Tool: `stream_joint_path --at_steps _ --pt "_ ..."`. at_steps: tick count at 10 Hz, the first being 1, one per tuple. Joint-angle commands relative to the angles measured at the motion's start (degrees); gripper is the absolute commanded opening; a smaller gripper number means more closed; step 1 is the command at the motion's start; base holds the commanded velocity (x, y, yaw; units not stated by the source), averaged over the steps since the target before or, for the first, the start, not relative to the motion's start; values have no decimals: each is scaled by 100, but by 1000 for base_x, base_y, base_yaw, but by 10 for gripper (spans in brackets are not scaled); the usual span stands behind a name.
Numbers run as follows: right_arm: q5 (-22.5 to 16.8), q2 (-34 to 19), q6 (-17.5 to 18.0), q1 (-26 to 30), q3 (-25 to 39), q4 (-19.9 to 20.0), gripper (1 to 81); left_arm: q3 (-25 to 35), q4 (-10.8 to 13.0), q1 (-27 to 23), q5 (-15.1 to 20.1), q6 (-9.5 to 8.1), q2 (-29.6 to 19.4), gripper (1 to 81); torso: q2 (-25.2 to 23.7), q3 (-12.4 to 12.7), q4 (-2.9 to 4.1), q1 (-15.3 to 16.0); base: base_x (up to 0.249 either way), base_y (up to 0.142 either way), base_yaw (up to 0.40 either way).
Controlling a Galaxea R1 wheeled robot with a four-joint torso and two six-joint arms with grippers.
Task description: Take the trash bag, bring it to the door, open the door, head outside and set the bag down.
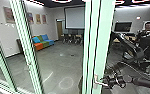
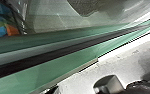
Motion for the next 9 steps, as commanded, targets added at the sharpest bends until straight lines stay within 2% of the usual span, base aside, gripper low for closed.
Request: stream_joint_path --at_steps 1,6,8,9 --pt "-309 262 57 819 -209 23 811 0 -57 -356 292 5 -5 10 0 0 0 0 0 0 0" --pt "-415 552 602 529 -639 -12 811 -9 -57 -356 292 5 -5 10 0 2 -2 -2 0 0 0" --pt "-695 789 838 485 -937 -327 811 -9 -57 -356 284 5 3 10 -2 5 -4 -9 0 0 0" --pt "-713 860 927 433 -999 -451 811 -9 -57 -356 284 5 3 10 -2 5 -4 -11 0 0 0"
